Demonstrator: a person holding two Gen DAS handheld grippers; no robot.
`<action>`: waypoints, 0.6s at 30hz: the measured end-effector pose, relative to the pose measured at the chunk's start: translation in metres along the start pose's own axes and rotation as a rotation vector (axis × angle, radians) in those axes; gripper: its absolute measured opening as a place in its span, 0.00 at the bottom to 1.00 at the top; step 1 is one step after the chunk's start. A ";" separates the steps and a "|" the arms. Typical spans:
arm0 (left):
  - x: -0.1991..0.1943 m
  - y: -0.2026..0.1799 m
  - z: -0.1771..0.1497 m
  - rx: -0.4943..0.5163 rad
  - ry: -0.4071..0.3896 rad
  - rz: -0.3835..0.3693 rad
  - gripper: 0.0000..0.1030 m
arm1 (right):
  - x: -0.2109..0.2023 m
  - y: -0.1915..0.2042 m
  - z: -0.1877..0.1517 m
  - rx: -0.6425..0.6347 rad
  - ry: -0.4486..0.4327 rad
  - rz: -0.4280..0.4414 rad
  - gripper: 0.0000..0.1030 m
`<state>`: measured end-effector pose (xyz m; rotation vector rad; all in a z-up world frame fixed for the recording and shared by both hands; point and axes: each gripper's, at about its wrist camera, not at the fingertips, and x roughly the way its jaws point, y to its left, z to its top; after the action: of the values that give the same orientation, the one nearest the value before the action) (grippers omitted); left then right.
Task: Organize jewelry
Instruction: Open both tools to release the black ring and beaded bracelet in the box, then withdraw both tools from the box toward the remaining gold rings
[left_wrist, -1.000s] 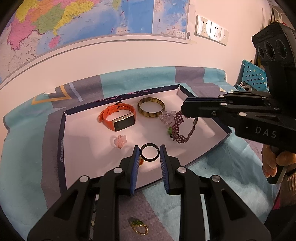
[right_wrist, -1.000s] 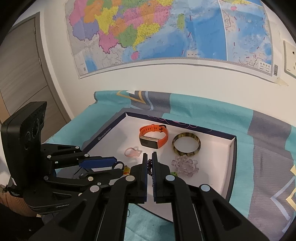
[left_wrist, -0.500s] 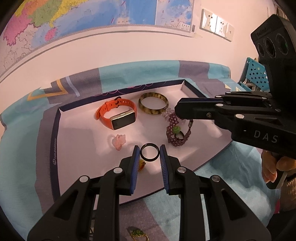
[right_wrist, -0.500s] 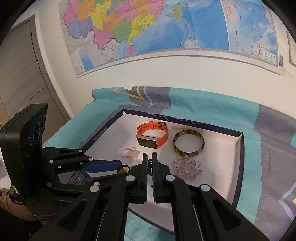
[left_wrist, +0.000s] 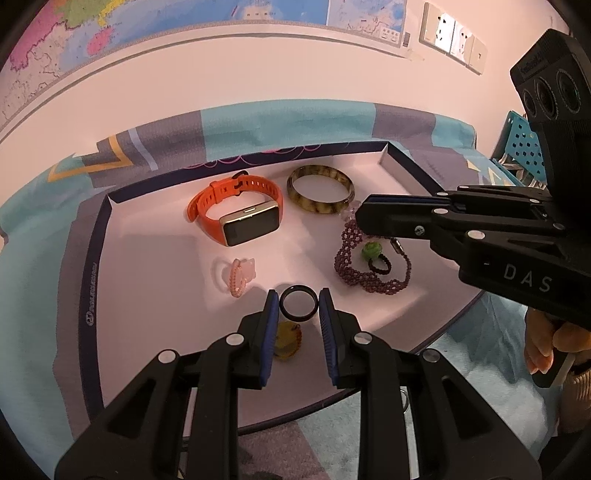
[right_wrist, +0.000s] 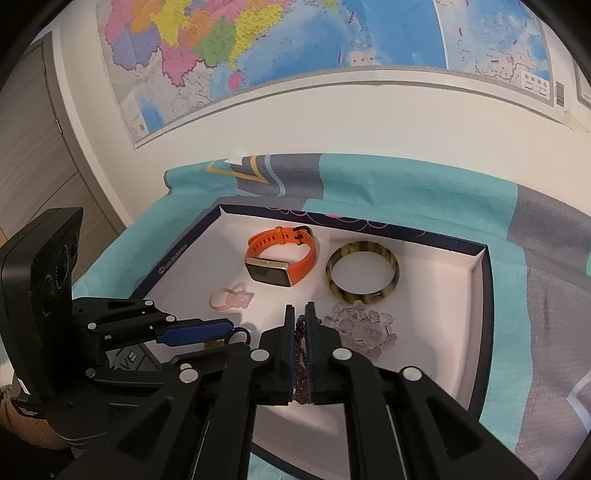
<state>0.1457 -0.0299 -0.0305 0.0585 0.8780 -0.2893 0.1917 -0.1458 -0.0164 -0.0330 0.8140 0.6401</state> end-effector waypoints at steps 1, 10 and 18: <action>0.001 0.000 0.000 0.000 0.001 0.004 0.22 | 0.000 0.000 0.000 0.000 0.000 -0.002 0.06; -0.027 0.002 -0.002 -0.004 -0.087 -0.003 0.36 | -0.009 -0.004 -0.004 0.016 -0.018 -0.018 0.13; -0.075 0.012 -0.022 -0.004 -0.174 0.014 0.44 | -0.045 0.012 -0.023 -0.033 -0.060 0.003 0.30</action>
<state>0.0876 0.0024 0.0125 0.0354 0.7056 -0.2751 0.1464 -0.1656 0.0013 -0.0419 0.7456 0.6542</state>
